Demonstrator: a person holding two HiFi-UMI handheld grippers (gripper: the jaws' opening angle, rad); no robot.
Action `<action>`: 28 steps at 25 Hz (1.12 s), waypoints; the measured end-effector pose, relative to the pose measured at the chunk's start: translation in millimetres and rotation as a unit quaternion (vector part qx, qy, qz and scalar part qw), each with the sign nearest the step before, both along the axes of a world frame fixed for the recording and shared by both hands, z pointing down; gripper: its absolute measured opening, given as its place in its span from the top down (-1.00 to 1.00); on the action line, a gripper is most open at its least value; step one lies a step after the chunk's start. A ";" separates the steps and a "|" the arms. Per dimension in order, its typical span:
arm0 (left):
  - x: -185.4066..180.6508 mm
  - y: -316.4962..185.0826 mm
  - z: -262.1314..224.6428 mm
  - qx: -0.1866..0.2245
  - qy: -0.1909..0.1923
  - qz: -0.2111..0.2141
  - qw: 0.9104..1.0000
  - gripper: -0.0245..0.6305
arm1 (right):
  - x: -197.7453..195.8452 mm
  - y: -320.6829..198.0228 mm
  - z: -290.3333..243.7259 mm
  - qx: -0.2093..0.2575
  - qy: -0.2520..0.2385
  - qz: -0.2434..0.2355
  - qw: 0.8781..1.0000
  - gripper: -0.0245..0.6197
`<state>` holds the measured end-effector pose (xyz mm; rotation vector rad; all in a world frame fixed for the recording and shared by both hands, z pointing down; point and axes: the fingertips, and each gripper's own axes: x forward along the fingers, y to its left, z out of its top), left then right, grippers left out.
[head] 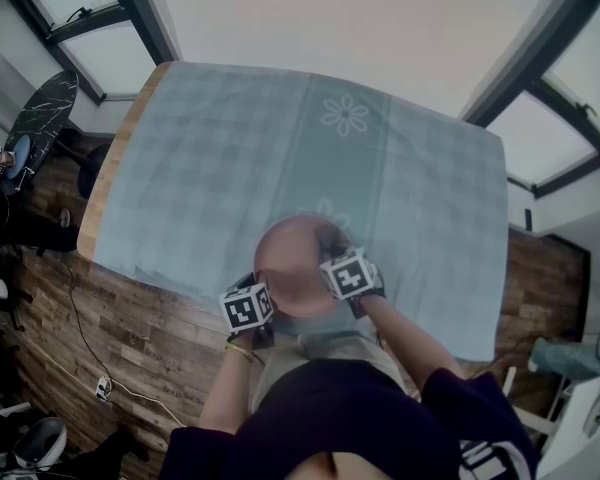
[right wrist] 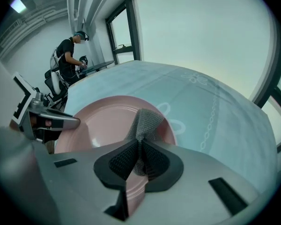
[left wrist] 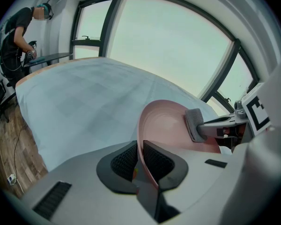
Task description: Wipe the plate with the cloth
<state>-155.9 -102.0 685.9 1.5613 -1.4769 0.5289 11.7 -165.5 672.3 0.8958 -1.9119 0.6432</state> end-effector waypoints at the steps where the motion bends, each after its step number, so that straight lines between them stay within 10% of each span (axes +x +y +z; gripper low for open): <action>1: 0.1 -0.4 -0.2 0.000 0.000 0.000 1.000 0.78 | 3.8 -1.6 1.6 0.001 0.010 0.001 1.000 0.82; 28: -0.8 -0.7 -0.3 -0.004 -0.005 -0.011 1.000 0.78 | -42.1 32.3 3.1 -0.024 0.033 -0.122 0.992 0.82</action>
